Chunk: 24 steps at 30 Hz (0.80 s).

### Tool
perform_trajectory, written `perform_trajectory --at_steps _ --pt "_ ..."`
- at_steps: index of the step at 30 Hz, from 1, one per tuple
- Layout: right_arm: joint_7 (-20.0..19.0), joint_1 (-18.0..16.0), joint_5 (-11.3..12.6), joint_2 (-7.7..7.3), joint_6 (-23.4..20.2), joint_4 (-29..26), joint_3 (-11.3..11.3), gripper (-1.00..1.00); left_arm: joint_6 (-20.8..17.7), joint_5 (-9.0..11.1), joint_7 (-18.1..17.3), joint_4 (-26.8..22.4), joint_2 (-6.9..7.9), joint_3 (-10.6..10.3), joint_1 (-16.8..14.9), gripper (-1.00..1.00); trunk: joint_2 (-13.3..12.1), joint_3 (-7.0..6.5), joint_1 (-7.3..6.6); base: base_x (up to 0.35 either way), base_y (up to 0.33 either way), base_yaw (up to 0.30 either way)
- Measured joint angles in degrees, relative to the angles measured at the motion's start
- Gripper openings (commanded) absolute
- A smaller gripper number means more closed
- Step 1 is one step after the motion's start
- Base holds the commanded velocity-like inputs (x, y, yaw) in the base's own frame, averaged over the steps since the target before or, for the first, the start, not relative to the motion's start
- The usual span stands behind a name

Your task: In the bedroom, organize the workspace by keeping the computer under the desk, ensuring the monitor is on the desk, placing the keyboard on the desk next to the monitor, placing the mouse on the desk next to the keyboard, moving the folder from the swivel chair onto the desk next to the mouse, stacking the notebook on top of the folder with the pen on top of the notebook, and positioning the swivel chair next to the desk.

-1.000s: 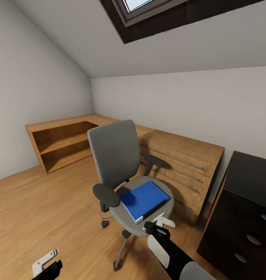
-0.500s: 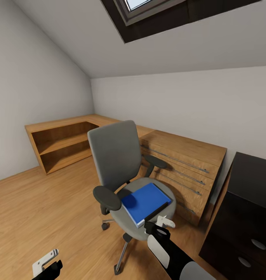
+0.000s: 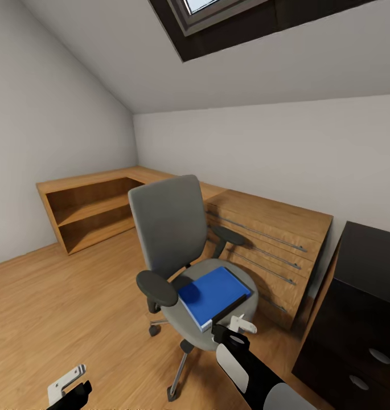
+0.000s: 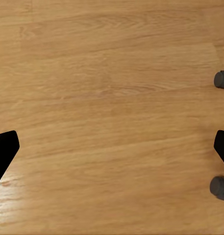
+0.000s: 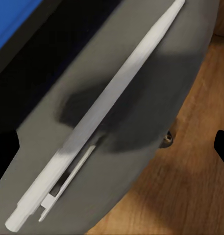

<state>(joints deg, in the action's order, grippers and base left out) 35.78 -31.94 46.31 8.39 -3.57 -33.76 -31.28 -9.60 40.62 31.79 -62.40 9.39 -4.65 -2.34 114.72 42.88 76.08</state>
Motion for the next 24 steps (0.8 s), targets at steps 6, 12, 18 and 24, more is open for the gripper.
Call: perform_trajectory --at_steps 6,12,18,24 --pt "0.00 0.00 -0.01 0.00 -0.04 -0.07 0.00 1.00 -0.04 0.06 0.01 0.00 0.02 0.00 0.00 1.00 0.01 0.00 0.01 0.000 0.000 0.000" --pt "0.00 0.00 -0.01 0.00 -0.04 -0.07 0.00 1.00 -0.08 0.08 0.01 0.00 0.03 -0.04 0.00 1.00 1.22 0.54 0.67 0.000 0.000 0.000" --pt "0.00 0.00 -0.01 0.01 -0.04 -0.07 0.00 1.00 -0.09 0.06 -0.06 0.00 0.03 -0.01 0.00 1.00 1.22 0.54 0.67 0.000 0.000 0.000" --pt "0.07 -0.04 -0.59 0.07 -0.07 -0.26 -0.03 1.00 -0.09 0.07 -0.03 0.01 0.03 0.00 0.00 1.00 2.84 1.25 1.53 0.000 0.000 0.000"
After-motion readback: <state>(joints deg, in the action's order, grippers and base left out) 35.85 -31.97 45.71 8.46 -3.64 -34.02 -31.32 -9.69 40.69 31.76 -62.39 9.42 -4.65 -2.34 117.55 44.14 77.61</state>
